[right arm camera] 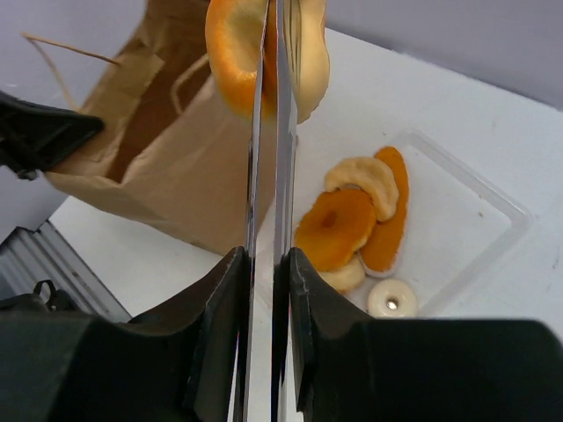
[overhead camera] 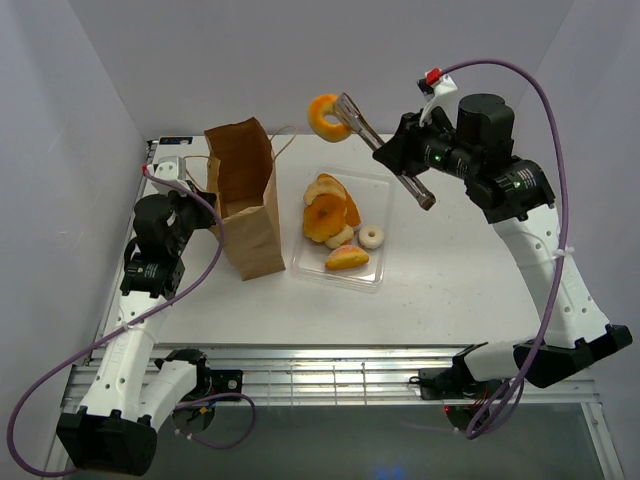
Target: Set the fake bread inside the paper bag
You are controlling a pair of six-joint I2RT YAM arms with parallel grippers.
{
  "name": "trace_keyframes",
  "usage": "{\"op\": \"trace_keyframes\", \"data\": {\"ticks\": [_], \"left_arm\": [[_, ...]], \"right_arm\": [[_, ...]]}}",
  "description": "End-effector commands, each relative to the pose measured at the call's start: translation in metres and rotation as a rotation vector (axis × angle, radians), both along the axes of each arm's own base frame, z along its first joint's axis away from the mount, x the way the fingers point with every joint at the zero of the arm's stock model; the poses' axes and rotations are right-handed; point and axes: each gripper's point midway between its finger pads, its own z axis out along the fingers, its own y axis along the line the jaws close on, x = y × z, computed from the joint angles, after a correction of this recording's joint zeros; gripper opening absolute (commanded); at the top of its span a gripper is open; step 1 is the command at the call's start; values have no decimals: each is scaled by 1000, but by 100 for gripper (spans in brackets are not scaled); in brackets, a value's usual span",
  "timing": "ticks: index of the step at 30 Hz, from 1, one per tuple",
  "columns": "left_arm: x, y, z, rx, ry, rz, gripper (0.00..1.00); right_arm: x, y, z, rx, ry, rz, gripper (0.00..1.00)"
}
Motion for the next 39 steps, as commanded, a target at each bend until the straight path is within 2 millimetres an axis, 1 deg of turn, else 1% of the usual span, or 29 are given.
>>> {"op": "trace_keyframes", "data": {"ticks": [1, 2, 3, 4, 5, 6, 7, 8, 10, 11, 13, 14, 16, 17, 19, 20, 21, 23, 25, 27, 30, 39], "left_arm": [[-4, -2, 10, -5, -37, -8, 0], [-3, -3, 10, -5, -37, -11, 0], [-3, -3, 9, -5, -34, -13, 0], [-3, -3, 9, -5, -34, -13, 0], [-3, -3, 9, -5, -34, -14, 0], [-3, -4, 9, -5, -34, -16, 0], [-3, -4, 8, -5, -31, -17, 0], [-3, -5, 8, -5, -33, -19, 0], [-3, -5, 9, -8, -34, -22, 0], [-3, -6, 9, -8, -32, -25, 0], [-3, -6, 8, -9, -32, -26, 0], [-3, -7, 8, -9, -32, -26, 0], [-3, -8, 8, -9, -31, -29, 0], [-3, -8, 8, -9, -31, -30, 0], [-3, -8, 7, -9, -29, -32, 0], [-3, -9, 6, -9, -26, -34, 0], [-3, -9, 6, -9, -26, -34, 0], [-3, -10, 7, -10, -27, -38, 0], [-3, -10, 7, -10, -27, -40, 0], [-3, -10, 6, -9, -26, -38, 0], [-3, -10, 6, -9, -27, -38, 0], [-1, -12, 2, -6, -13, -41, 0]], "right_arm": [[-20, 28, 37, 40, -81, 104, 28], [-21, 33, 41, 47, -94, 108, 28], [-28, 43, 45, 60, -104, 137, 28], [-31, 49, 52, 74, -120, 152, 28], [-30, 56, 54, 80, -126, 164, 28], [-35, 65, 57, 87, -128, 190, 29], [-38, 69, 66, 100, -145, 205, 29], [-35, 77, 62, 98, -130, 217, 28], [-40, 91, 64, 109, -132, 254, 28], [-37, 98, 58, 107, -119, 262, 29], [-36, 109, 53, 116, -106, 284, 29], [-32, 116, 43, 107, -88, 286, 29], [-31, 126, 38, 107, -85, 301, 29], [-26, 132, 30, 98, -70, 299, 29], [-26, 143, 26, 101, -65, 321, 29], [-22, 150, 18, 92, -52, 326, 29], [-22, 155, 21, 98, -58, 332, 29], [-19, 165, 15, 93, -46, 345, 29], [-19, 169, 17, 97, -46, 355, 29], [-16, 174, 11, 91, -33, 359, 37], [-15, 175, 5, 84, -22, 354, 44], [-15, 172, 6, 80, -28, 343, 47]]}}
